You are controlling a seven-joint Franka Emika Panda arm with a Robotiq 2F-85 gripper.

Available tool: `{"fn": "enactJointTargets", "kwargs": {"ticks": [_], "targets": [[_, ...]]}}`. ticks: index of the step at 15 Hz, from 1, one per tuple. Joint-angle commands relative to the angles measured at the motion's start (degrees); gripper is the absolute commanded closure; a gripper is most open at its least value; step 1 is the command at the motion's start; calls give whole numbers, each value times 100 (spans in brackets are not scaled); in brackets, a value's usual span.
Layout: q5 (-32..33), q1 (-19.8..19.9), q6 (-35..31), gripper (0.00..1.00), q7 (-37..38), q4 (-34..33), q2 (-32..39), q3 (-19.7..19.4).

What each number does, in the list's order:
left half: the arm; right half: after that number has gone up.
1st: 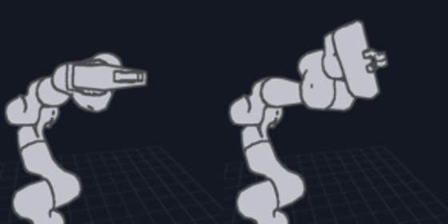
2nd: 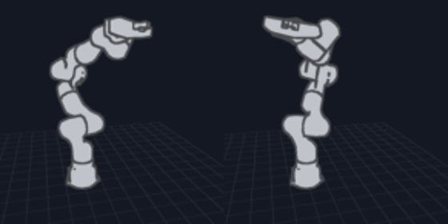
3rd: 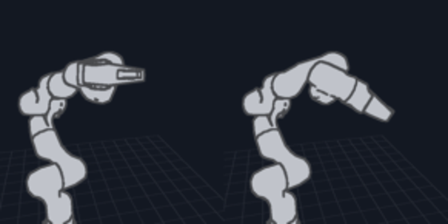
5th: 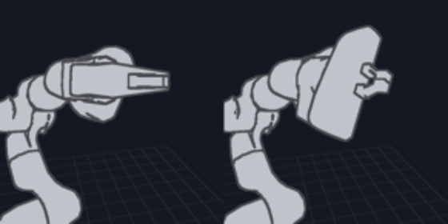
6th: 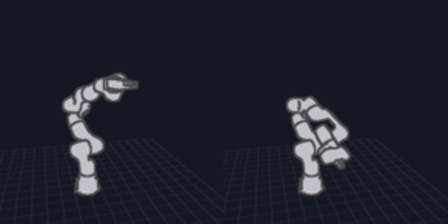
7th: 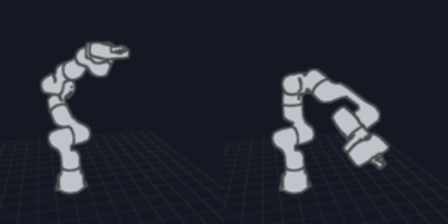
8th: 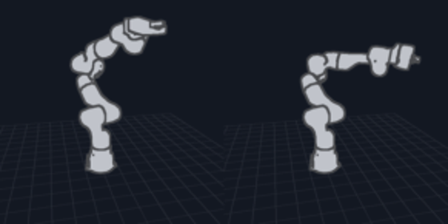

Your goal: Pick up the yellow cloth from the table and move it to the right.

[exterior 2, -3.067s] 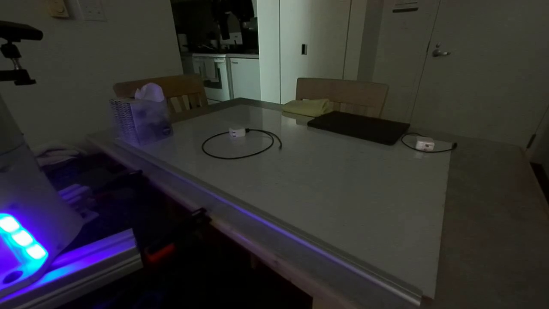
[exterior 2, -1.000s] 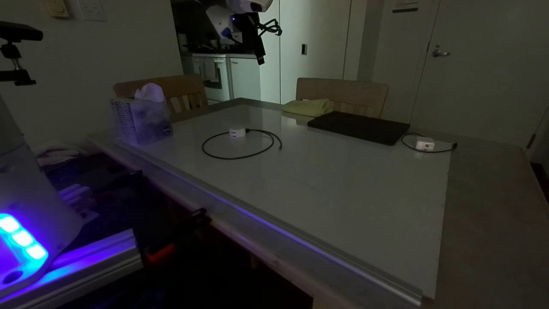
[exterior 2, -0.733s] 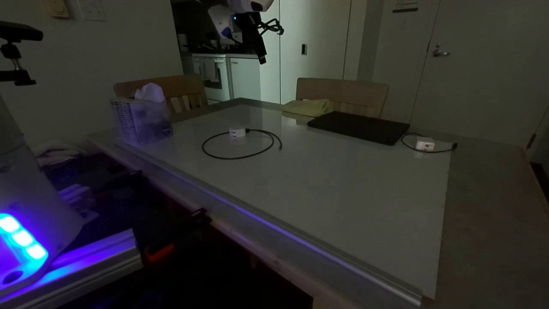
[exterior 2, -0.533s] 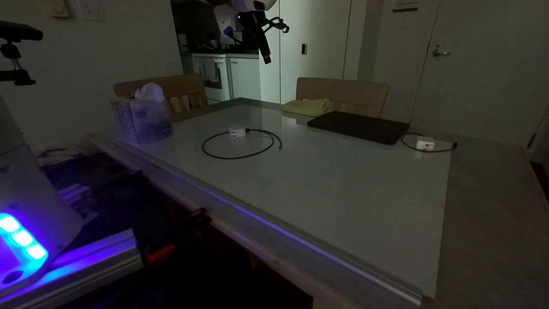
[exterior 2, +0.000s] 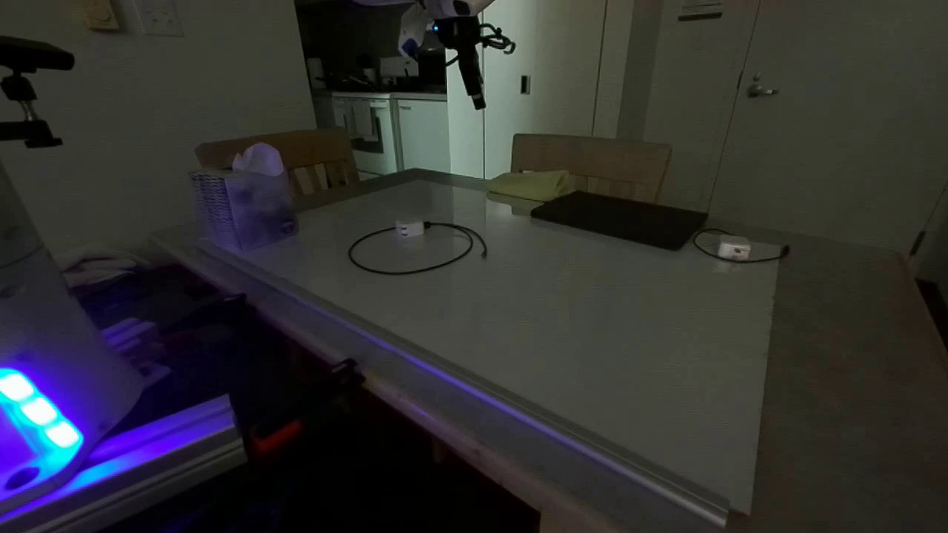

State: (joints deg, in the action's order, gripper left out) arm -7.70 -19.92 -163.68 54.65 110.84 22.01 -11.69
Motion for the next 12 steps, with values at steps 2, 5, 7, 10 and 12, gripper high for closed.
{"fn": "enactJointTargets", "kwargs": {"ticks": [2,5,7,10,12], "targets": [[196,190,51,0,165,-139,72,262],[304,135,208,0,406,-182,96,103],[276,-171,354,0,823,-354,270,-248],[399,75,506,0,1358,-591,461,-10],[352,223,551,0,1324,-747,570,178]]}}
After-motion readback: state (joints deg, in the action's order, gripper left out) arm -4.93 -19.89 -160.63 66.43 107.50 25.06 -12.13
